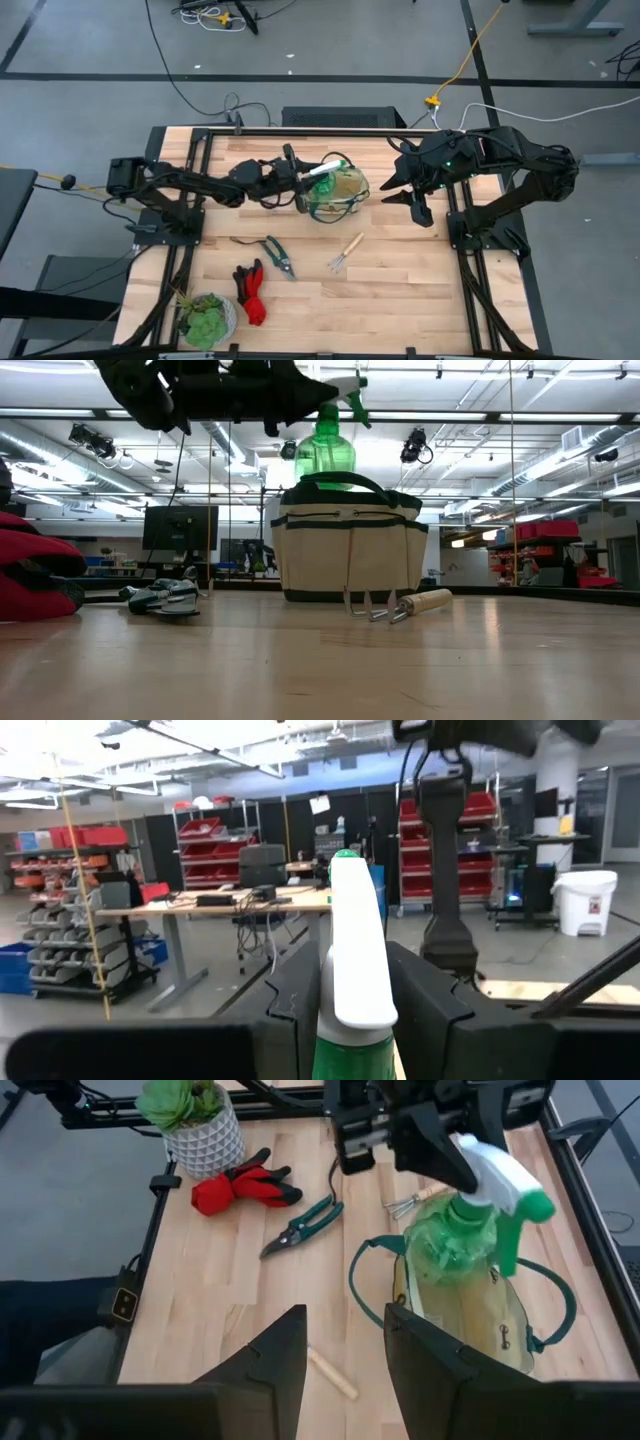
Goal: Pick & Place Garden tools in Gardening bag
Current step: Put the green spray bottle into the gardening bag, then put the bottom brown hand rake into the gardening bag
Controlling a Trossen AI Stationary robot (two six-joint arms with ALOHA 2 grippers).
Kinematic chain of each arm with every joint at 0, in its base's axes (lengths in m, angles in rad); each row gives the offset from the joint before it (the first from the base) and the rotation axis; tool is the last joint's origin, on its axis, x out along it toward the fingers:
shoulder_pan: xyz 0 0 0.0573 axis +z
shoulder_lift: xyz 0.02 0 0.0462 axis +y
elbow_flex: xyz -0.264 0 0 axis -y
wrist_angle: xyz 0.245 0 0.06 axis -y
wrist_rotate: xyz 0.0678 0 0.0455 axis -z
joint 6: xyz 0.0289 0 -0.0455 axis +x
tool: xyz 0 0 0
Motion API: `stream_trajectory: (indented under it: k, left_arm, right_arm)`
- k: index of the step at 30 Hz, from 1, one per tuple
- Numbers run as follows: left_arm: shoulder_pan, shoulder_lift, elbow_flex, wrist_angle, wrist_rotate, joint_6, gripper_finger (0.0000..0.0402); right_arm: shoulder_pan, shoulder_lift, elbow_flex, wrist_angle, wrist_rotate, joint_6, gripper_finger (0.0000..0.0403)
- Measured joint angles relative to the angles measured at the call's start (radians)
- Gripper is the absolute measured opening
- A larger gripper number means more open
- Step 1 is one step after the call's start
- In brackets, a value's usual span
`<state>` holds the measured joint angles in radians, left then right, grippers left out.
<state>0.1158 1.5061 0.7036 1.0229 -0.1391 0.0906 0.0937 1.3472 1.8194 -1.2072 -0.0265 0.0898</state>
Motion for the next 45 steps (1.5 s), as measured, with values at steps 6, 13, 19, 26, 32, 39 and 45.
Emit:
stream_trajectory:
  k: [6,13,19,26,32,39,45]
  left_arm:
    - [-0.002,0.033,0.0,-0.001,0.003,0.025,0.0101]
    - [-0.002,0.035,0.0,-0.045,0.005,0.033,0.0102]
    - [-0.001,0.035,0.0,-0.093,-0.01,0.043,0.0104]
    - [-0.001,0.035,0.0,-0.115,-0.024,0.053,0.0105]
    - [-0.001,0.035,0.0,-0.118,-0.024,0.052,0.0106]
    - [-0.001,0.035,0.0,-0.144,-0.024,0.052,0.0129]
    - [-0.001,0.035,0.0,-0.163,-0.025,0.046,0.0144]
  right_arm:
    - [0.0,0.0,0.0,0.0,0.011,-0.001,0.0135]
    - [0.0,0.0,0.0,0.0,0.011,-0.002,0.0135]
    - [0.0,0.0,0.0,0.0,0.011,-0.002,0.0135]
    - [0.0,0.0,0.0,0.0,0.011,-0.002,0.0135]
    - [0.0,0.0,0.0,0.0,0.011,-0.002,0.0135]
    - [0.0,0.0,0.0,0.0,0.011,-0.002,0.0135]
    - [0.0,0.0,0.0,0.0,0.011,-0.002,0.0135]
